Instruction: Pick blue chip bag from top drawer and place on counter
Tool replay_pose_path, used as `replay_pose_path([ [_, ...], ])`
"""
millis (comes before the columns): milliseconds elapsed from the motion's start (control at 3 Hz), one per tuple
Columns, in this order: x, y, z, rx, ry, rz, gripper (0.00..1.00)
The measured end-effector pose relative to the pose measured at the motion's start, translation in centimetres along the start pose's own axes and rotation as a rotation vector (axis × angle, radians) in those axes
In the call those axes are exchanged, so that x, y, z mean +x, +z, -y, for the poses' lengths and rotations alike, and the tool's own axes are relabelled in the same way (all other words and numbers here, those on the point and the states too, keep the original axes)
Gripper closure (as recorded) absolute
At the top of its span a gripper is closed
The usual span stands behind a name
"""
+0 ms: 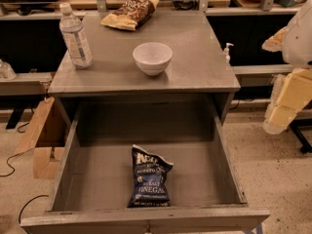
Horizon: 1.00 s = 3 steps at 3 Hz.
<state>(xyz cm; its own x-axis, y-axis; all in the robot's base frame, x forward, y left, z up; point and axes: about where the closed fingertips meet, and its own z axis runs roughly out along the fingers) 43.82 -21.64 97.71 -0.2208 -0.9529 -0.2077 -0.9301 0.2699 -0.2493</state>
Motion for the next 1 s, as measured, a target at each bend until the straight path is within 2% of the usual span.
replay_pose_path([
  [333, -0.1, 0.0, 0.0, 0.003, -0.001, 0.003, 0.00],
  [667, -3.7, 3.5, -0.7, -0.037, -0.010, 0.064, 0.00],
  [1000, -7.8, 9.0, -2.1, -0.091, -0.010, 0.121, 0.00],
])
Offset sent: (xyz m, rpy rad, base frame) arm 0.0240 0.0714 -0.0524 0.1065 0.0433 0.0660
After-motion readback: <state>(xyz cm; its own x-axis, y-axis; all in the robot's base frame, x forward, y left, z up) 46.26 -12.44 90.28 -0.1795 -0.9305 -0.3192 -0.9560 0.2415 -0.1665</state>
